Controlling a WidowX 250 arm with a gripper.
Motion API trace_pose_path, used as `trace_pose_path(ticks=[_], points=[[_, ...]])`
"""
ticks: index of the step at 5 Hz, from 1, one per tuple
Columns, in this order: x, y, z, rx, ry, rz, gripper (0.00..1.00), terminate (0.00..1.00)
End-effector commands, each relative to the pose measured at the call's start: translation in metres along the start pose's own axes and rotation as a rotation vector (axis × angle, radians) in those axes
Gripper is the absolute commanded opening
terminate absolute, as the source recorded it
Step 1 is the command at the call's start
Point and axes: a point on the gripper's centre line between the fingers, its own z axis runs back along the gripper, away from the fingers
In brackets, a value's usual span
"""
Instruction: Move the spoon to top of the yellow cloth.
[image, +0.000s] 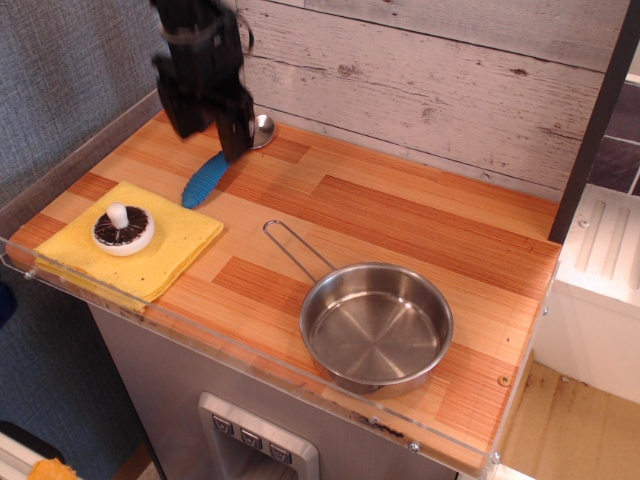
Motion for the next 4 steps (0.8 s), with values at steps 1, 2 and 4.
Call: trace_pose_path(ticks=[1, 2, 4], points=[[-0.028, -0.021, 0.069, -0.028, -0.038, 0.017, 1.0, 0.0], [-0.044, -0.027, 0.072, -0.061, 0.015, 0.055, 1.0, 0.0], [-0.058, -0.03, 0.081, 0.004, 0.063, 0.167, 1.0, 0.0]])
